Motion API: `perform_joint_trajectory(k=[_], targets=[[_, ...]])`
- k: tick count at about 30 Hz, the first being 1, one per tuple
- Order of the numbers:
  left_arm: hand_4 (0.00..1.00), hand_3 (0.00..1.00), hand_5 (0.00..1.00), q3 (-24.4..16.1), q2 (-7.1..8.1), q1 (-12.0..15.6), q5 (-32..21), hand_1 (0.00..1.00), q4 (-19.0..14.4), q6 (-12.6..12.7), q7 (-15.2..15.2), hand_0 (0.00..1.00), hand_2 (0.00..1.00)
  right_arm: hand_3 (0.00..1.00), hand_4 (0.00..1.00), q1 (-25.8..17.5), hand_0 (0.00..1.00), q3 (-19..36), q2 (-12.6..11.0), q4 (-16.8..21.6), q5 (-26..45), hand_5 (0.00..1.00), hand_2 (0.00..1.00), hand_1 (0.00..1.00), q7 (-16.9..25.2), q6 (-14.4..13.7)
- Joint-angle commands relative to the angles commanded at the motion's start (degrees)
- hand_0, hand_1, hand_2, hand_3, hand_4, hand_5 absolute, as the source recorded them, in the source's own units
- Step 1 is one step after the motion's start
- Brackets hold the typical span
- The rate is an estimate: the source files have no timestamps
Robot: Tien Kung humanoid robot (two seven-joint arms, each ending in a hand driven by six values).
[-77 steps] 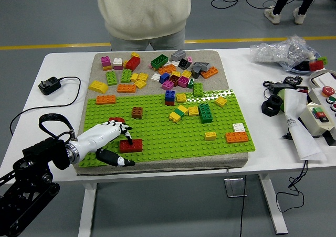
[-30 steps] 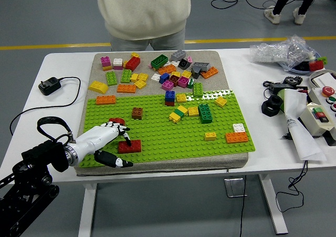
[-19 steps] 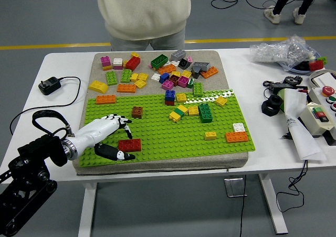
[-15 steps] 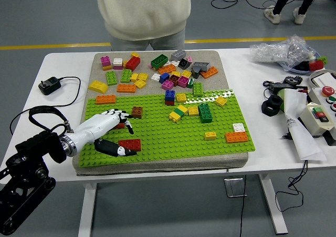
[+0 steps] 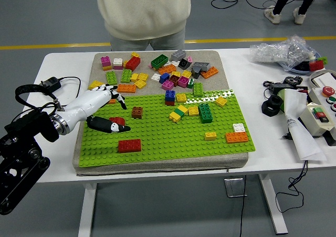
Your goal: Pick up the brick,pile it on top of brick,press brick,pick up the brick,pile it on top of brick,press brick
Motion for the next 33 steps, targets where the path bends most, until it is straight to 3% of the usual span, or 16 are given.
perform_joint_trajectory(k=[1,6,7,12,13,18,19,30,31,33], targets=[[0.920,0.674,0.304,0.04,-0.08,-0.55,0.34,0.882,0.58,0.16,-0.07,0.998,0.706,0.745,0.998,0.01,0.763,-0.02,-0.02,0.00,-0.07,0.689,0.723,0.679,-0.01,0.02],[0.920,0.674,0.304,0.62,-0.38,-3.35,1.99,0.882,4.09,0.28,-0.66,0.998,0.706,0.745,0.998,0.14,0.763,-0.06,-0.12,0.00,-0.41,0.689,0.723,0.679,-0.06,0.12],[0.813,0.687,0.193,0.84,-0.37,-3.85,2.27,0.835,4.83,0.13,-0.83,0.961,0.597,0.745,0.998,0.17,0.763,-0.06,-0.14,0.00,-0.48,0.689,0.723,0.680,-0.07,0.13],[0.813,0.687,0.193,2.14,-0.58,-6.45,3.43,0.835,8.99,-0.41,-2.08,0.961,0.597,0.745,0.998,0.39,0.763,-0.13,-0.21,0.00,-0.64,0.689,0.723,0.680,-0.09,0.17],[0.756,0.700,0.085,2.24,-0.65,-6.70,3.48,0.826,9.44,-0.38,-2.22,0.944,0.573,0.745,0.998,0.40,0.762,-0.14,-0.21,0.00,-0.64,0.689,0.723,0.679,-0.09,0.17],[0.756,0.700,0.085,3.25,-1.29,-9.03,4.12,0.826,13.35,-0.58,-3.33,0.944,0.573,0.745,0.998,0.50,0.762,-0.19,-0.14,0.00,-0.87,0.689,0.723,0.679,-0.10,0.26],[0.817,0.813,0.067,3.50,-1.49,-9.59,4.29,0.842,14.34,-0.66,-3.56,0.944,0.619,0.745,0.998,0.53,0.763,-0.20,-0.13,0.00,-0.91,0.689,0.723,0.679,-0.11,0.27],[0.848,0.826,0.065,6.29,-3.63,-12.33,4.45,0.862,21.47,-1.62,-4.86,0.949,0.660,0.745,0.998,0.58,0.762,-0.26,-0.15,0.00,-1.02,0.689,0.723,0.679,-0.12,0.34],[0.917,0.837,0.085,6.38,-3.79,-12.45,4.43,0.881,21.89,-1.78,-4.91,0.962,0.743,0.745,0.998,0.60,0.763,-0.27,-0.13,0.00,-0.98,0.689,0.723,0.679,-0.12,0.34],[0.917,0.837,0.085,6.41,-3.85,-12.49,4.42,0.881,22.04,-1.84,-4.93,0.962,0.743,0.745,0.998,0.61,0.763,-0.27,-0.13,0.00,-0.97,0.689,0.723,0.679,-0.12,0.34]])
